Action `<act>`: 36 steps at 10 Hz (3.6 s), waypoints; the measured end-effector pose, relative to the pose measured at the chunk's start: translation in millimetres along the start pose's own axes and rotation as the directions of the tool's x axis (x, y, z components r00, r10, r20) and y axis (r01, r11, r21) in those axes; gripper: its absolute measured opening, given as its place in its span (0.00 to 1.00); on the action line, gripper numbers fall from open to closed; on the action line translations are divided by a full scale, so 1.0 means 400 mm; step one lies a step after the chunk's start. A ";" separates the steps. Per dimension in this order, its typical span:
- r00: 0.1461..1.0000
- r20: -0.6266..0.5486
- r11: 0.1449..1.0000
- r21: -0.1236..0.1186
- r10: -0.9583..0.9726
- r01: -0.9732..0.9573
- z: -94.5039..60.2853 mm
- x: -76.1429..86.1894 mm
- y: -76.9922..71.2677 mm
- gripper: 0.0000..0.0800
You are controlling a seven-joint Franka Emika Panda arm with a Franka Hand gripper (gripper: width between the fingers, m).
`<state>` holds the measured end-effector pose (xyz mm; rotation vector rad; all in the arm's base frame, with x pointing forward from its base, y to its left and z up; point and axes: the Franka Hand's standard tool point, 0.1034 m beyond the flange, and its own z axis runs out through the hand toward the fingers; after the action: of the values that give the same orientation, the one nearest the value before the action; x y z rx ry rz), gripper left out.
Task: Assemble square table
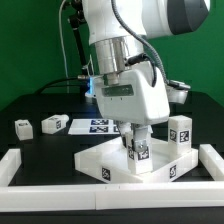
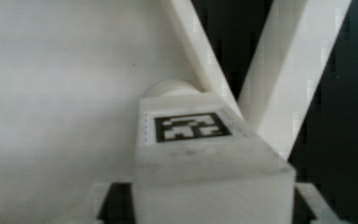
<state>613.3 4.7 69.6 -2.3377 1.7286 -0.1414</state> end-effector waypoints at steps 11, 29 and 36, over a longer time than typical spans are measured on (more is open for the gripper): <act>0.618 0.061 0.620 -0.043 0.784 -0.783 0.000 0.022 0.030 0.37; 0.979 0.078 0.974 -0.109 -0.190 0.198 0.001 0.033 0.019 0.36; 0.803 0.042 0.804 -0.056 0.594 -0.592 0.005 0.052 0.021 0.36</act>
Offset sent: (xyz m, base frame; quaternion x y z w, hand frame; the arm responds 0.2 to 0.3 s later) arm -0.0152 -0.0284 0.0060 -0.0941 -0.0103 0.4133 0.9057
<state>612.1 -17.0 64.7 -1.6805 2.3503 0.0734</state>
